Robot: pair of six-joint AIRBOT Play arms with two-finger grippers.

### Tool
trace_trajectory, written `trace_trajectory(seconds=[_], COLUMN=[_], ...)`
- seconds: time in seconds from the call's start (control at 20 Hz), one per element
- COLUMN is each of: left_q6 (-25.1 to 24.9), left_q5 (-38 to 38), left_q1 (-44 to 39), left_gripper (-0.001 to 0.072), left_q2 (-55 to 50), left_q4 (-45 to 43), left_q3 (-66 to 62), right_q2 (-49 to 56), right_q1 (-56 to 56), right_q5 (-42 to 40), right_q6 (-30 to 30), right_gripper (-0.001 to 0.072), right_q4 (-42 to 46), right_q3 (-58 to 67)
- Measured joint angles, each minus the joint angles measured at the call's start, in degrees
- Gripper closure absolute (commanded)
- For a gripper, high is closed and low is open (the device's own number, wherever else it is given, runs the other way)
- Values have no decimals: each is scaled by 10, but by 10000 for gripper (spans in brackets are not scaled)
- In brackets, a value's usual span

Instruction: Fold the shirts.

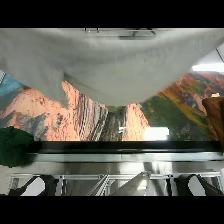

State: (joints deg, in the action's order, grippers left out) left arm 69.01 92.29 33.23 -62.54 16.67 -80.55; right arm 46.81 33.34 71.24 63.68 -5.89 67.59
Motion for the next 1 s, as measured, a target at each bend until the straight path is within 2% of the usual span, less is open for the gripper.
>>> trace_trajectory(seconds=[0.2, 0.3, 0.45, 0.65, 0.8, 0.9, 1.0], left_q6=[22, 22, 7, -35, -83, -110, -125], left_q5=[5, 19, 24, 2, -40, -71, -89], left_q1=[28, 10, -31, -92, -133, -151, -161], left_gripper=[691, 691, 691, 691, 691, 693, 701], left_q2=[8, 9, 4, -50, -120, -176, -239], left_q4=[8, 9, 10, 10, 10, 10, 22], left_q3=[113, 157, 202, 224, 226, 204, 149], right_q2=[1, 0, 0, 37, 104, 166, 234], right_q1=[4, 3, -13, -64, -101, -113, -119], right_q5=[29, 57, 71, 19, -41, -87, -115], right_q6=[26, 28, 34, 37, 24, 12, -16], right_gripper=[693, 693, 693, 693, 693, 693, 692], right_q4=[23, 36, 105, 222, 268, 268, 220], right_q3=[5, 5, 5, -9, -15, -14, -2])
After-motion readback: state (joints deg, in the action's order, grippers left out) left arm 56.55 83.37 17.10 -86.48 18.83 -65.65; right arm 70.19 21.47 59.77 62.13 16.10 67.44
